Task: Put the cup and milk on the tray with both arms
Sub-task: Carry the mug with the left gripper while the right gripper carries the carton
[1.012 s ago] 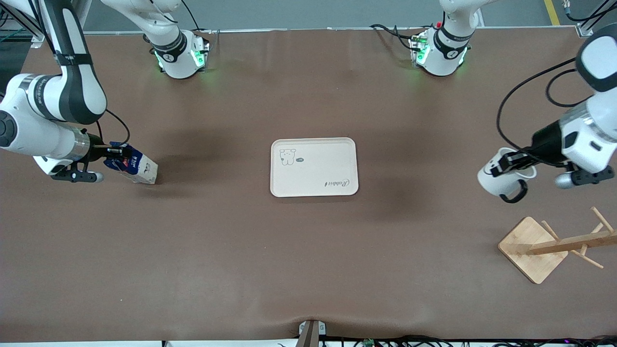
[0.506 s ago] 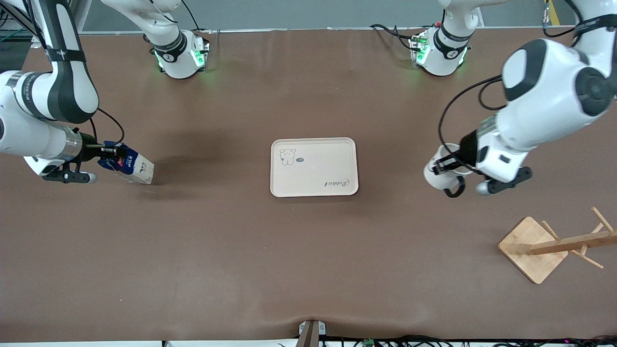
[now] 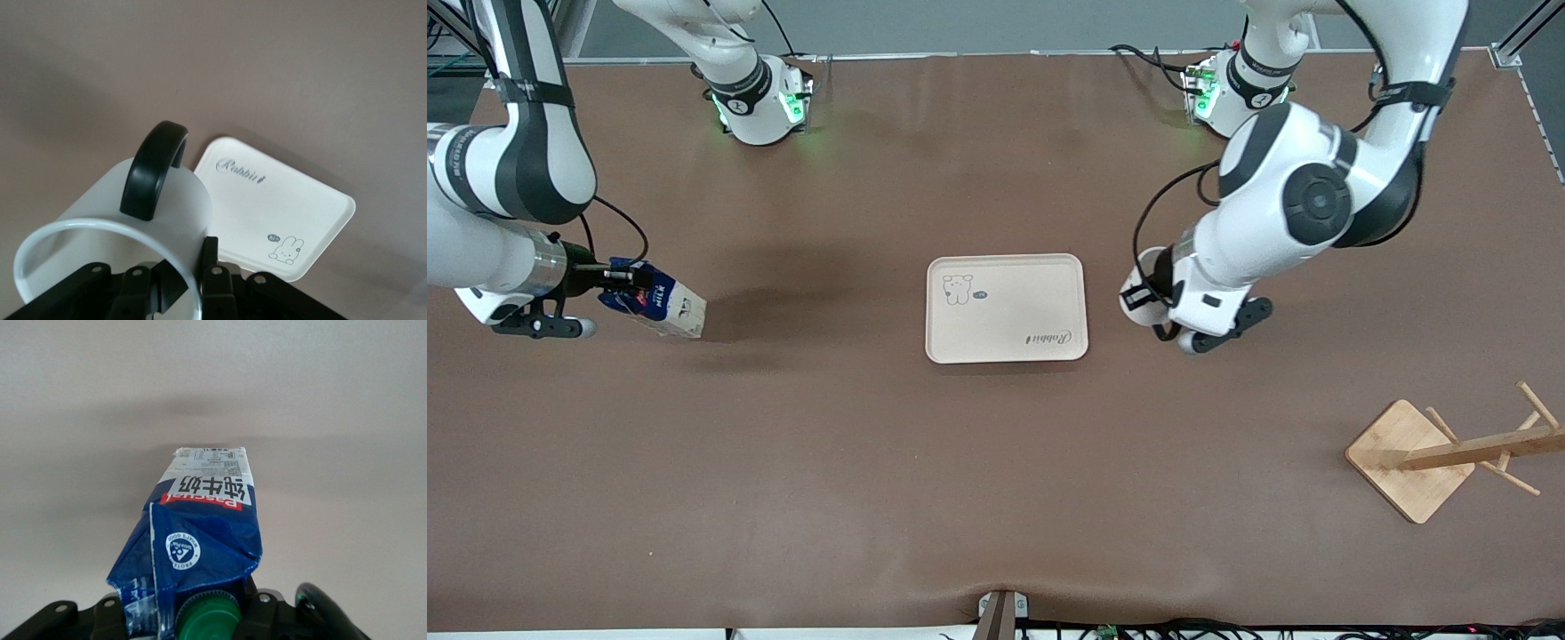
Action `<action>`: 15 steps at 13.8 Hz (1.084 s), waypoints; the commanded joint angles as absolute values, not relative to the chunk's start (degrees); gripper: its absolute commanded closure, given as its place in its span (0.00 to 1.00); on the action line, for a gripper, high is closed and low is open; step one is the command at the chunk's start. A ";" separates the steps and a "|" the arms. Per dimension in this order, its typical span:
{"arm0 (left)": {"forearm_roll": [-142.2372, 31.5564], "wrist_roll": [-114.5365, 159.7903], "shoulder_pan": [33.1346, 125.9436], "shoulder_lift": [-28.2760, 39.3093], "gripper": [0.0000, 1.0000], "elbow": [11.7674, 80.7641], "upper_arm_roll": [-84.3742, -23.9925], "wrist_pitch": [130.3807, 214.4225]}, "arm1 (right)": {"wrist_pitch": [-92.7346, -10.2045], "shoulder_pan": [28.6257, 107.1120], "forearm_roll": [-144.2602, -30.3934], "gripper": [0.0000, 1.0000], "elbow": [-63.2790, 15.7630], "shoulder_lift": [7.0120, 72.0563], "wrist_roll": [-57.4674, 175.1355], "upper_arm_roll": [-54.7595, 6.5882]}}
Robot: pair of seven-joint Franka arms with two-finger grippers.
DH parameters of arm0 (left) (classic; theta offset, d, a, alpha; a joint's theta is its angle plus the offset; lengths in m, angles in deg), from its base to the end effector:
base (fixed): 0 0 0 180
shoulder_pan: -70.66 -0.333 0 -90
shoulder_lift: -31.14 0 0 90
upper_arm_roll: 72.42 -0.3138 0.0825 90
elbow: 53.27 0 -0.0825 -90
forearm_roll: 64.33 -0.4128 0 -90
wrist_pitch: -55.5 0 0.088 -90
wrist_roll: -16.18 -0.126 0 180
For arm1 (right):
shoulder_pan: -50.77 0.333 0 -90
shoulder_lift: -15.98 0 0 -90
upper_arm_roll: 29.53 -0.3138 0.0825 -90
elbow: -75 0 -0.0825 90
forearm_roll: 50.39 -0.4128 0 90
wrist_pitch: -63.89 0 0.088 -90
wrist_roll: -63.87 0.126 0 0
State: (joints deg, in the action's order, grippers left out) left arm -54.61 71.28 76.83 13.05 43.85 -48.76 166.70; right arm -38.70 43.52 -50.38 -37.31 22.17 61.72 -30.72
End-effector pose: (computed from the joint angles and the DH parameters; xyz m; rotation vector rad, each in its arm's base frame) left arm 0.5774 -0.3254 0.3917 2.8467 0.7602 -0.3332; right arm 0.5649 -0.0601 0.3663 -3.0881 0.1050 0.4304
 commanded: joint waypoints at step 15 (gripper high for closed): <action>-62.56 95.43 90.17 -3.92 1.00 43.41 -49.39 181.71 | -19.26 51.91 -58.91 1.00 -20.10 22.40 70.46 -31.03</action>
